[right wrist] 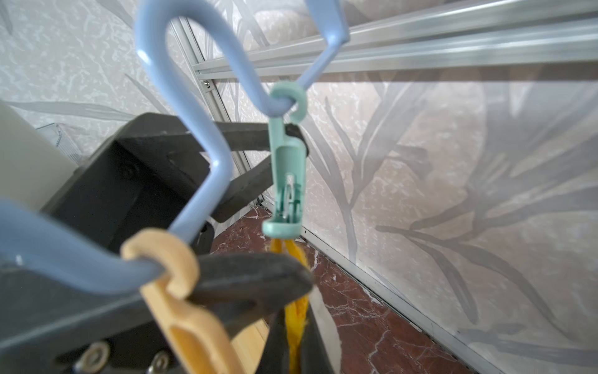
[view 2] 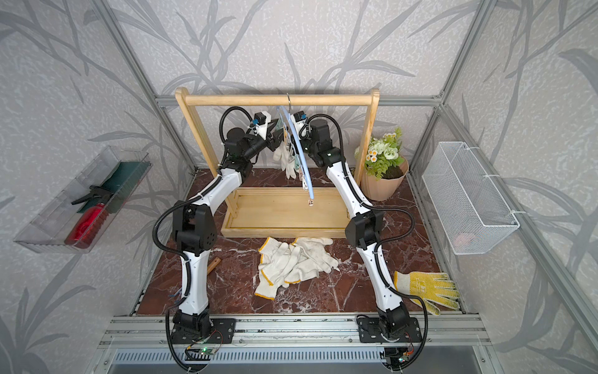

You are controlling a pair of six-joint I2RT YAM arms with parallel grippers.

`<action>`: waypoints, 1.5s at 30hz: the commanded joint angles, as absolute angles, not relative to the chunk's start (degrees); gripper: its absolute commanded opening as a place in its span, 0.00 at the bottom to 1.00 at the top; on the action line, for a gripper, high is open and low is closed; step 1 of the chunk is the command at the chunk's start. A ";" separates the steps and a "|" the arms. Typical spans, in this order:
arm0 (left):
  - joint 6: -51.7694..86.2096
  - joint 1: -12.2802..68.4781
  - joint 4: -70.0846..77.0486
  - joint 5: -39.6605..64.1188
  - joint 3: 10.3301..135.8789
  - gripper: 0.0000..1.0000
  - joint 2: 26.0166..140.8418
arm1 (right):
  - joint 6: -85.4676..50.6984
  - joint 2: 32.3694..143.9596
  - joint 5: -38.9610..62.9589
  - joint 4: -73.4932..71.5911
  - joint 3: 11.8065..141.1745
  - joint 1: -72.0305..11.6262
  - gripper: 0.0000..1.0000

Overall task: Clip the gloves onto a hanger to dry
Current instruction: Open the clamp at the hanger.

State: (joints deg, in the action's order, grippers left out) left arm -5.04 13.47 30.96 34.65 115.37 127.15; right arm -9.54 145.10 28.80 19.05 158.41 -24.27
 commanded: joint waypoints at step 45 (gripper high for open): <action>-5.54 13.81 31.29 37.15 116.20 0.50 127.92 | -2.30 139.66 16.28 20.47 159.00 -23.55 0.00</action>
